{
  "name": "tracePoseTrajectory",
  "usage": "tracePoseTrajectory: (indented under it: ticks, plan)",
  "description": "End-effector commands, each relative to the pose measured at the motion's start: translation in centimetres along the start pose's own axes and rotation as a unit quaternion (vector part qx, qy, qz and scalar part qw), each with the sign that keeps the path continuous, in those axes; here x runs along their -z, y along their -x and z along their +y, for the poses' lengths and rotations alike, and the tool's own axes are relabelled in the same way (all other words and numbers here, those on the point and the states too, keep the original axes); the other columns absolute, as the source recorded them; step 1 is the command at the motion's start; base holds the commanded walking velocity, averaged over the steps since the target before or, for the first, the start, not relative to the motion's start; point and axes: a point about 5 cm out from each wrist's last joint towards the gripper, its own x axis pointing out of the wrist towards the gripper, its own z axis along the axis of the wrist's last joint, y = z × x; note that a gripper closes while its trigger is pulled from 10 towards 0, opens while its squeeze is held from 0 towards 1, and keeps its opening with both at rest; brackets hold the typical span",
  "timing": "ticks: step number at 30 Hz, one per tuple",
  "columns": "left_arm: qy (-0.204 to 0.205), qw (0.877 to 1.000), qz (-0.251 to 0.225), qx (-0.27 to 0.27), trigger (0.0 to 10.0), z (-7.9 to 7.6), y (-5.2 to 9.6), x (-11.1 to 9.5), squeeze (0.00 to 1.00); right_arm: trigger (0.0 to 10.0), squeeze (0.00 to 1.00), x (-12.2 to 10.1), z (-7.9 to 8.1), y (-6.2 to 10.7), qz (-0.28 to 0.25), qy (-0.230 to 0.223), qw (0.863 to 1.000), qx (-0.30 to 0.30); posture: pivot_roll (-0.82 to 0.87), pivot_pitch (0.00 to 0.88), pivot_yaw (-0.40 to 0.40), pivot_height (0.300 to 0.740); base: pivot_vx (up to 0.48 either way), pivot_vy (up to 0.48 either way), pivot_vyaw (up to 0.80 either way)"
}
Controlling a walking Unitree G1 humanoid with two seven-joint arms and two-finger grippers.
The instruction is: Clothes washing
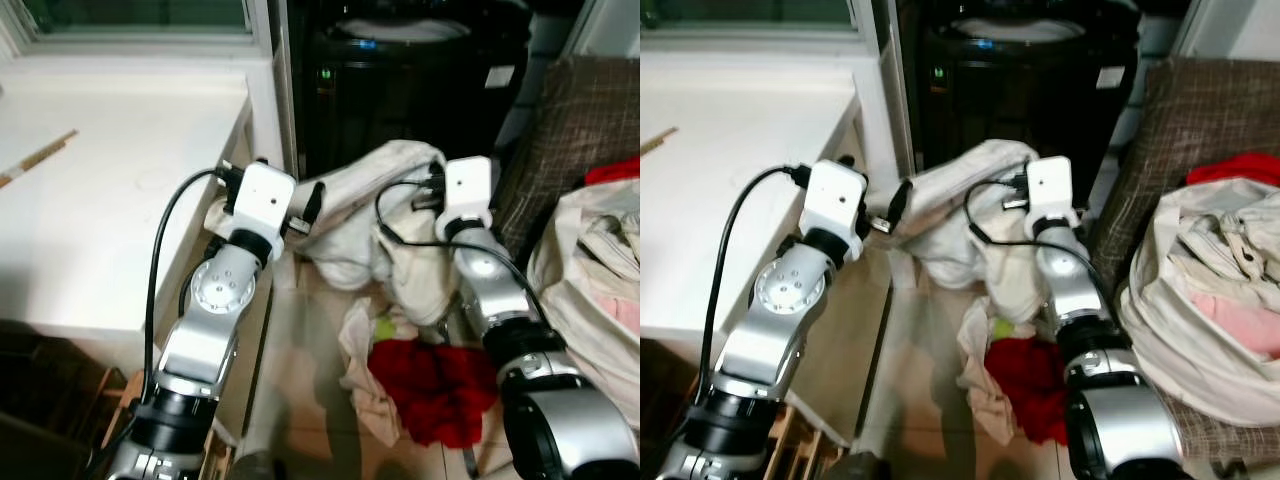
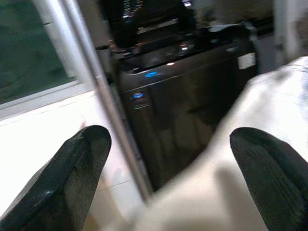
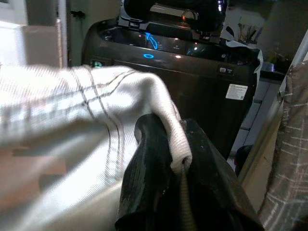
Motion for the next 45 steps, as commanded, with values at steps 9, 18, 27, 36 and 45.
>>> tracePoseTrajectory:
  ticks: [9, 18, 27, 36, 45]
  plan:
    - [0.011, 0.999, -0.004, -0.036, 10.0, 1.2, 0.1, -0.1, 0.0, 10.0, 0.0, -2.0, 1.2, -0.9, -0.035, 0.0, 0.999, -0.024, 0.03, 0.056, 0.005, 0.74, 0.137, 0.0, 0.0]
    - [0.004, 0.999, 0.007, -0.052, 10.0, 1.1, -0.1, 0.3, 0.0, 10.0, 0.0, -4.5, 2.1, -2.2, -0.067, 0.001, 0.998, -0.019, 0.02, 0.049, -0.009, 0.74, 0.212, 0.0, 0.0]
    - [0.003, 0.998, 0.007, -0.062, 10.0, 1.3, -0.1, 0.4, 0.0, 10.0, 0.0, -3.9, 2.7, -2.0, -0.057, -0.004, 0.998, -0.037, 0.03, 0.033, -0.023, 0.74, 0.0, 0.0, 0.0]
    - [0.002, 0.998, 0.004, -0.056, 10.0, 0.9, -0.4, 0.5, 0.0, 10.0, 0.0, -4.0, 3.8, -1.6, -0.066, -0.012, 0.996, -0.066, 0.01, 0.019, -0.024, 0.74, 0.0, 0.0, 0.0]
    - [0.002, 0.998, -0.011, -0.057, 10.0, 0.8, -1.1, 0.0, 0.0, 10.0, 0.0, -11.8, 5.2, -3.0, -0.197, -0.019, 0.971, -0.134, 0.0, 0.0, -0.025, 0.74, 0.0, 0.0, 0.0]
